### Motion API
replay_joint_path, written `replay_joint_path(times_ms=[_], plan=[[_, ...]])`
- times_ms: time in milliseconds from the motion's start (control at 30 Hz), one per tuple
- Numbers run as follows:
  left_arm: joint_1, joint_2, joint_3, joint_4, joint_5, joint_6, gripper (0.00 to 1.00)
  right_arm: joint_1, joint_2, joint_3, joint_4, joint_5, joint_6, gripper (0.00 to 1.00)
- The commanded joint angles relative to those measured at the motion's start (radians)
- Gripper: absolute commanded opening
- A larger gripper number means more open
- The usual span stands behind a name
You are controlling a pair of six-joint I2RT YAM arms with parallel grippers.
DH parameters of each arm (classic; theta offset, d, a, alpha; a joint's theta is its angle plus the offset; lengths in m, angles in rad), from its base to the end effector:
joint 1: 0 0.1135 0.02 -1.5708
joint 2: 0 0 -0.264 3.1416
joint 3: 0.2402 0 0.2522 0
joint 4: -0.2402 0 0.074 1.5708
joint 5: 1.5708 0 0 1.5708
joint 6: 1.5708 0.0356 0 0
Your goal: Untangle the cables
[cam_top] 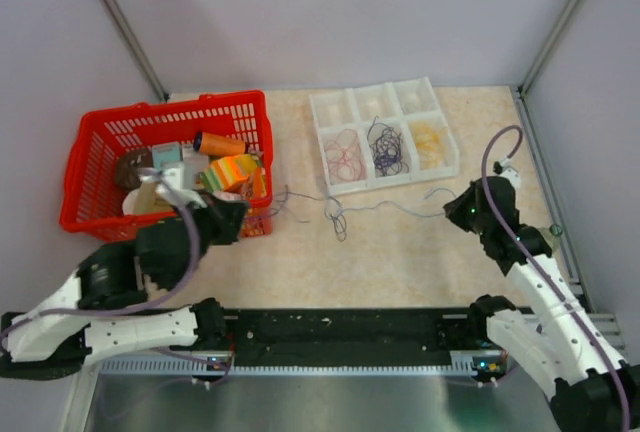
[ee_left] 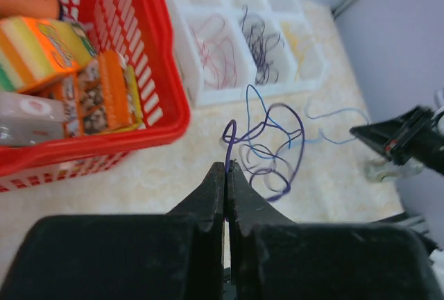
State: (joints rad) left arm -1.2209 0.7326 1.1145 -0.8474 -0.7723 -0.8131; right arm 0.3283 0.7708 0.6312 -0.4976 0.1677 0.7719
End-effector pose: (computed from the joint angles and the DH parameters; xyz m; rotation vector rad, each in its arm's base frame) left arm 0.0636 -0.1020 0.3924 -0.0811 1.9402 -0.5853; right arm 0.1621 0.0489 0.2579 0.5825 2.1537 0.4275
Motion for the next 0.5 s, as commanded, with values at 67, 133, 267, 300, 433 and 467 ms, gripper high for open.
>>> replay_joint_path(times_ms=[67,133,267,300,433,467], plan=[[0.001,-0.163,0.137,-0.078,-0.124,0.202,0.00,-0.230,0.022,0.030,-0.061,-0.193,-0.086,0.00],[0.001,-0.159,0.162,-0.004,-0.072,0.300,0.00,-0.230,0.022,0.019,-0.036,-0.223,-0.108,0.00],[0.001,-0.121,0.192,0.077,0.020,0.429,0.00,-0.227,-0.010,0.031,-0.042,-0.235,-0.207,0.00],[0.001,-0.111,0.214,0.062,-0.011,0.448,0.00,-0.227,-0.019,0.039,-0.070,-0.180,-0.221,0.00],[0.001,-0.165,0.341,-0.007,-0.177,0.490,0.00,-0.253,0.001,0.061,-0.145,-0.049,-0.203,0.00],[0.001,-0.197,0.352,0.043,-0.156,0.537,0.00,-0.271,0.011,0.056,-0.148,-0.071,-0.153,0.00]])
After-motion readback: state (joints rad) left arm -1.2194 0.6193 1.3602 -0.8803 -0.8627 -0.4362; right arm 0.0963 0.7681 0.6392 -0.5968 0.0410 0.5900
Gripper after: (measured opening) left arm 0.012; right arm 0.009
